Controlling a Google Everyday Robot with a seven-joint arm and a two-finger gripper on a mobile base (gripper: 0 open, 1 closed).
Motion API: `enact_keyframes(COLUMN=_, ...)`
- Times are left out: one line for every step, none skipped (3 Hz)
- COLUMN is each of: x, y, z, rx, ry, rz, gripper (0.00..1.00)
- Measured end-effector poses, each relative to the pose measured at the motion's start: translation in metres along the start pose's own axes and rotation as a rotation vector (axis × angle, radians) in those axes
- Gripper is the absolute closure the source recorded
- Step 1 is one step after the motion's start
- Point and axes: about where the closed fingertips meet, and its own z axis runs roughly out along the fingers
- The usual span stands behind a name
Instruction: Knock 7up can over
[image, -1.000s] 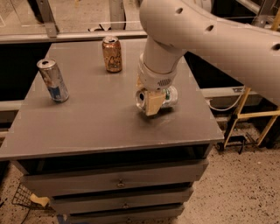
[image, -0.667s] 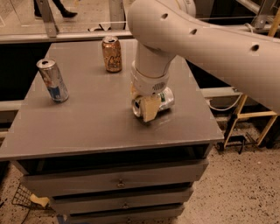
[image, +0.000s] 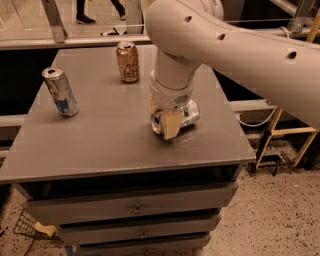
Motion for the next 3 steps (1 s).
enact_keyframes(x=0.000, y=0.000, z=0.000, rx=0.000, ry=0.000, rz=-0.001, gripper=0.28)
enact_keyframes(x=0.002, y=0.001, z=-0.003, rx=-0.001, ry=-0.003, rz=0.010, gripper=0.05)
enact_keyframes(x=0.008, y=0.001, z=-0.011, rx=-0.015, ry=-0.007, rz=0.035, gripper=0.00)
